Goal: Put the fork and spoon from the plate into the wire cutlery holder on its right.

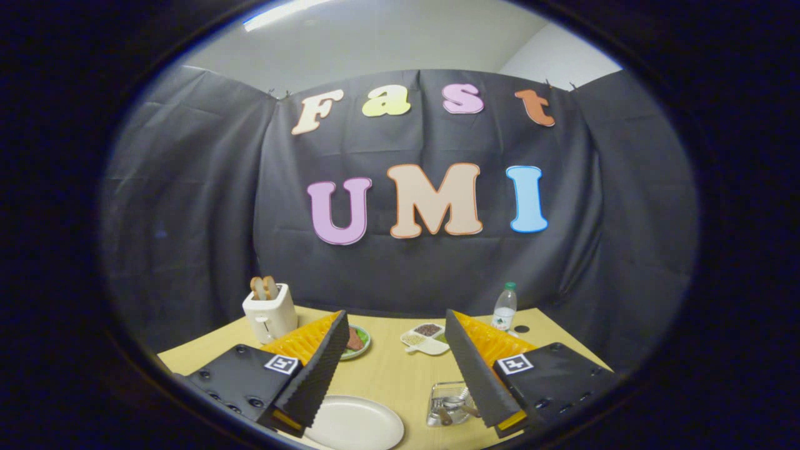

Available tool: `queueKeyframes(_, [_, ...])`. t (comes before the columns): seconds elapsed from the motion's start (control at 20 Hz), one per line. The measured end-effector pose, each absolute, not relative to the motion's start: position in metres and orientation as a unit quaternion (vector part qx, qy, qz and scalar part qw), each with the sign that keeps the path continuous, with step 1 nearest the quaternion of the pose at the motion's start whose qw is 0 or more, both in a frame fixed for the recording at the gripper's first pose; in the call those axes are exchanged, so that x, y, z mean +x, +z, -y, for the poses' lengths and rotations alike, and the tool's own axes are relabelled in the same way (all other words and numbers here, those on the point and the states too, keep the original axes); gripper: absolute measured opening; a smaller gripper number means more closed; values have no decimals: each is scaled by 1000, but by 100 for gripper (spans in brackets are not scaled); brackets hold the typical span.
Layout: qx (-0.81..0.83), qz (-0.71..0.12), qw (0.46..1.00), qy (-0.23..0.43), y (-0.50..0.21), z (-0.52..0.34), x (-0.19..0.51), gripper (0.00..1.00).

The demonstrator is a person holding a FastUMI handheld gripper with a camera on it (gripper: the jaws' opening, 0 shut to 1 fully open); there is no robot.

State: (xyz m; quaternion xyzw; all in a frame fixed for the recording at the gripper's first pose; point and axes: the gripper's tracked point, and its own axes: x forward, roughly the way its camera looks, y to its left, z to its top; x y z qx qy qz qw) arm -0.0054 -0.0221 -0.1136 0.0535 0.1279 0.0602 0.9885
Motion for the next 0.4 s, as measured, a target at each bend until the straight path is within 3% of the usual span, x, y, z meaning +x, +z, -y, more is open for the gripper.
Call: queueKeyframes(0.4, [53, -114, 990, 60, -111, 26, 7, 98])
